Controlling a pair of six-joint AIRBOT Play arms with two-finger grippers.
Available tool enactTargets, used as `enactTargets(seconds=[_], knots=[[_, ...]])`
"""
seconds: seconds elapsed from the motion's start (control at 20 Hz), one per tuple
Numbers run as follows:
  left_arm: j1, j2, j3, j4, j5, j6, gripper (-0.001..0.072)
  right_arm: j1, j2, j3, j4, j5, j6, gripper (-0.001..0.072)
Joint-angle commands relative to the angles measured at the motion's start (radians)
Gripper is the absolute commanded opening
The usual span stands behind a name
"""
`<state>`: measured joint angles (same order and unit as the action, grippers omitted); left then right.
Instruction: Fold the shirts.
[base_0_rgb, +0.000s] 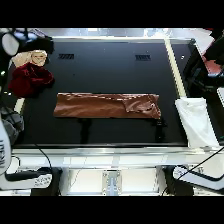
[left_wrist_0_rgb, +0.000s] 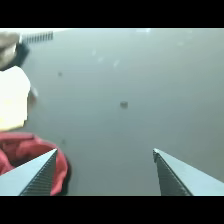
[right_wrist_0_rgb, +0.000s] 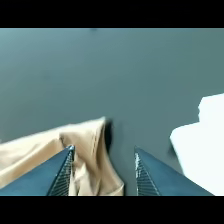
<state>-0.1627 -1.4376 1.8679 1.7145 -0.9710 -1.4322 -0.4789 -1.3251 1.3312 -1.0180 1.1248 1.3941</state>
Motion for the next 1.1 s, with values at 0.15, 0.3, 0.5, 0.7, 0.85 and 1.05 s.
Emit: enactTargets(seconds=[0.15, 0.3, 0.5, 0.7, 0.85, 1.05], knots=[[-0.166, -0.257, 0.192, 0.050, -0.103, -0.053, 0.0590, -0.090, -0.343, -0.034, 0.281, 0.278, -0.163, 0.0627], [-0.200, -0.332, 0.191, 0.028, -0.159, -0.053, 0.0591, -0.063, -0.454, -0.035, 0.281, 0.270, -0.219, 0.0628], [-0.214, -0.365, 0.179, -0.097, -0.195, -0.052, 0.0720, 0.007, -0.519, -0.034, 0.282, 0.252, -0.283, 0.0672], [-0.214, -0.367, 0.147, -0.119, -0.270, -0.052, 0.0720, 0.085, -0.533, -0.033, 0.278, 0.164, -0.291, 0.0689], [-0.211, -0.367, 0.147, -0.119, -0.304, -0.052, 0.0720, 0.134, -0.533, -0.032, 0.278, 0.149, -0.290, 0.0688], [-0.211, -0.383, 0.146, -0.119, -0.304, -0.052, 0.0720, 0.220, -0.533, -0.032, 0.282, 0.146, -0.290, 0.0677]])
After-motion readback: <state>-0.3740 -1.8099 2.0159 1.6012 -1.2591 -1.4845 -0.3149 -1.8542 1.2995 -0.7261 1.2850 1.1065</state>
